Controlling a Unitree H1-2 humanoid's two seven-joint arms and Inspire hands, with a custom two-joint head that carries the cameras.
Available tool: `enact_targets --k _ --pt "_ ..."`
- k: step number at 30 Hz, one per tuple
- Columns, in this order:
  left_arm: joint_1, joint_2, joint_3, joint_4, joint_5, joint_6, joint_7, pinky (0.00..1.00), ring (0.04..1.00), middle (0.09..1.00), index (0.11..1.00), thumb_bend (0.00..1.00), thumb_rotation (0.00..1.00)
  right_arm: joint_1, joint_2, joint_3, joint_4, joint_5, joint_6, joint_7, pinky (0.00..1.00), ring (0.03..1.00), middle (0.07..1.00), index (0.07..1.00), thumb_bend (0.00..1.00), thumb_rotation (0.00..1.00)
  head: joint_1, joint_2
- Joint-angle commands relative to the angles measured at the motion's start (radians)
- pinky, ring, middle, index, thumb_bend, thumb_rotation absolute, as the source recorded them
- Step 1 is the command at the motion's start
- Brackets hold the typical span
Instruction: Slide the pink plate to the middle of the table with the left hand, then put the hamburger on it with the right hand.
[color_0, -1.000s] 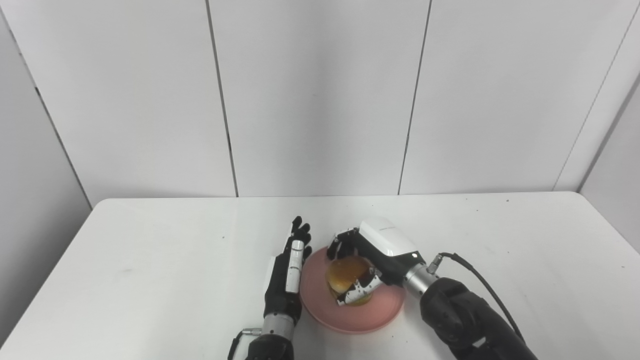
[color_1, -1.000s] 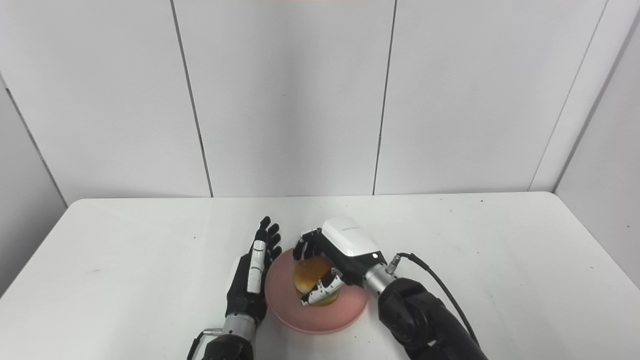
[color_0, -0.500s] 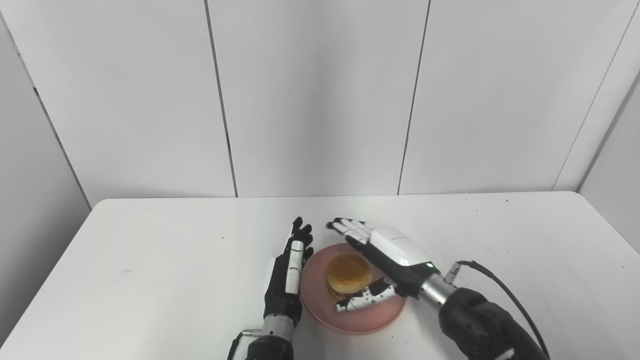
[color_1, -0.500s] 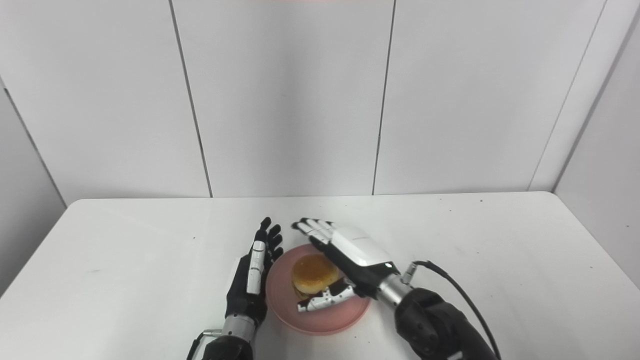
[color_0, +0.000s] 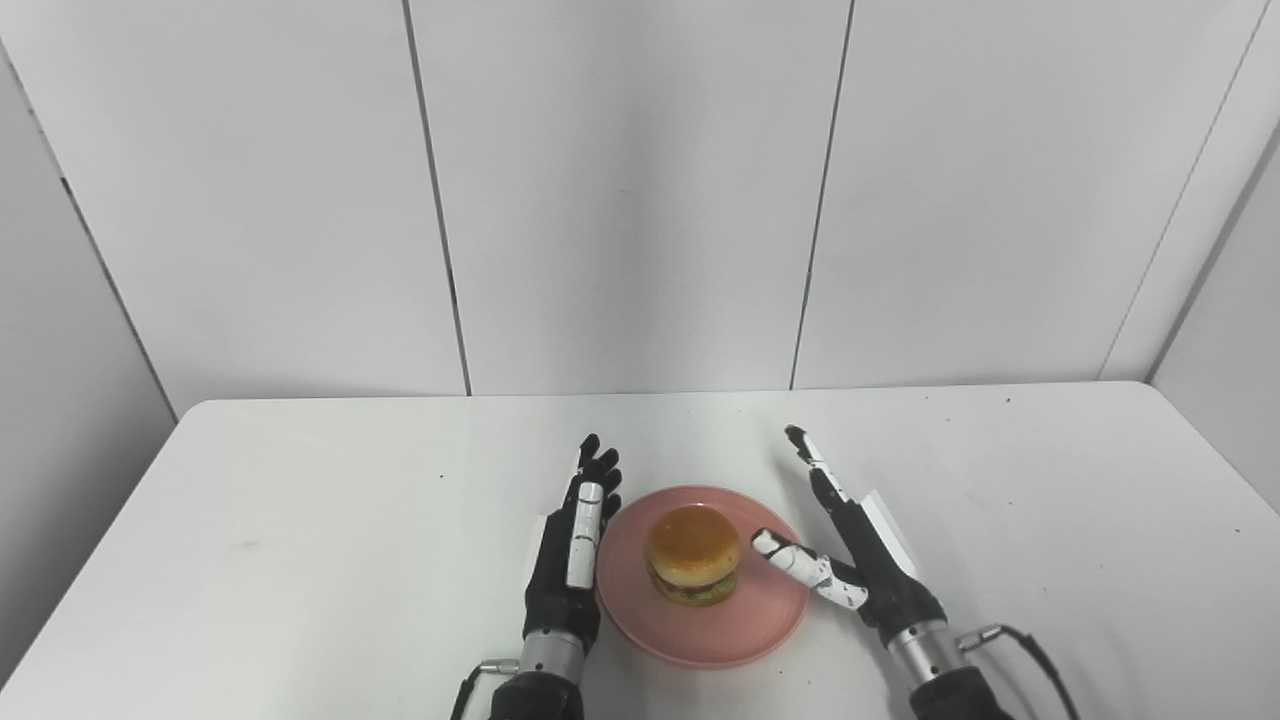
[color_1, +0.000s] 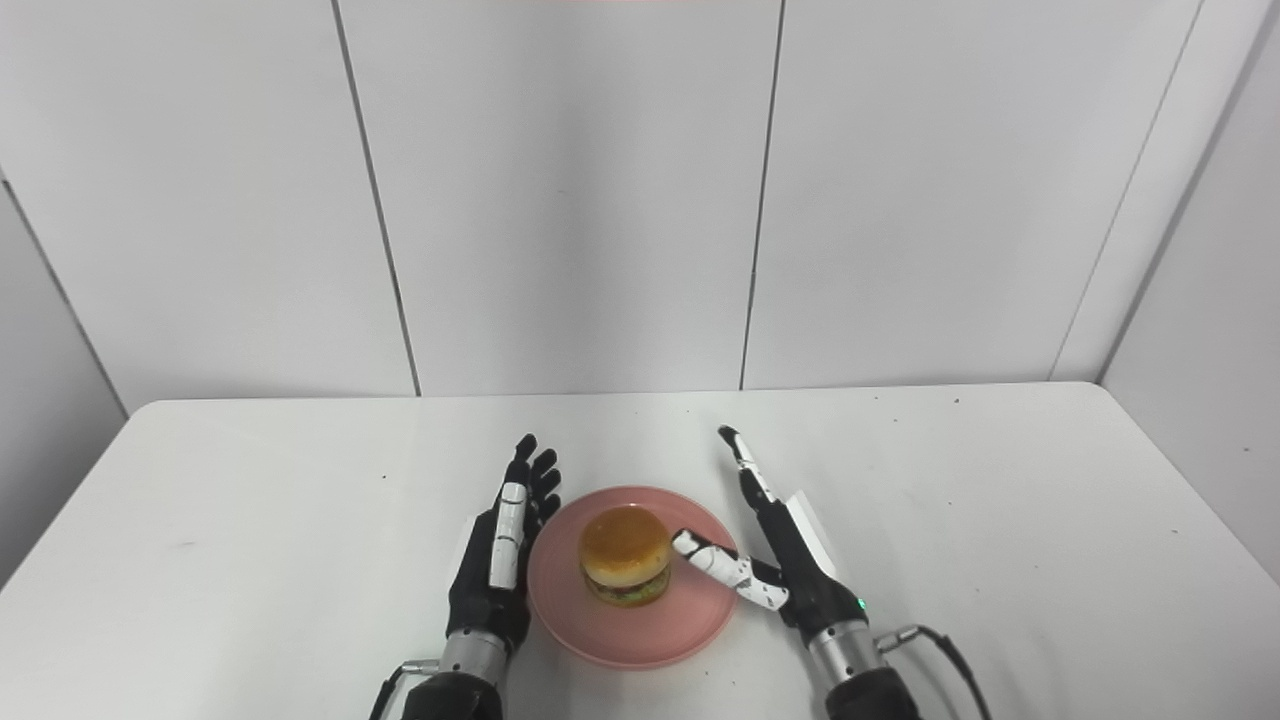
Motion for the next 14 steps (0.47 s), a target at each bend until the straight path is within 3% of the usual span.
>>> enact_targets --k 1,8,14 --pt "0.057 0.018 0.006 0.039 -0.001 -0.005 -0.006 0.99 0.977 0.971 0.982 0.69 1.0 -0.029 0.034 -0.026 -0.014 0.086 -0.031 -0.011 1.0 1.0 1.0 1.0 0.67 0.88 0.0 0.001" --pt "0.063 0.026 0.004 0.031 0.005 -0.008 -0.006 0.99 0.977 0.972 0.983 0.69 1.0 -0.024 0.067 -0.054 -0.025 0.287 0.033 0.07 1.0 1.0 1.0 1.0 0.73 0.88 -0.01 0.004" --pt "0.068 0.028 0.001 0.025 0.007 -0.012 -0.008 0.99 0.979 0.975 0.987 0.69 1.0 -0.002 0.078 -0.059 -0.089 0.329 0.165 0.074 1.0 1.0 1.0 1.0 0.74 0.91 -0.012 0.003"
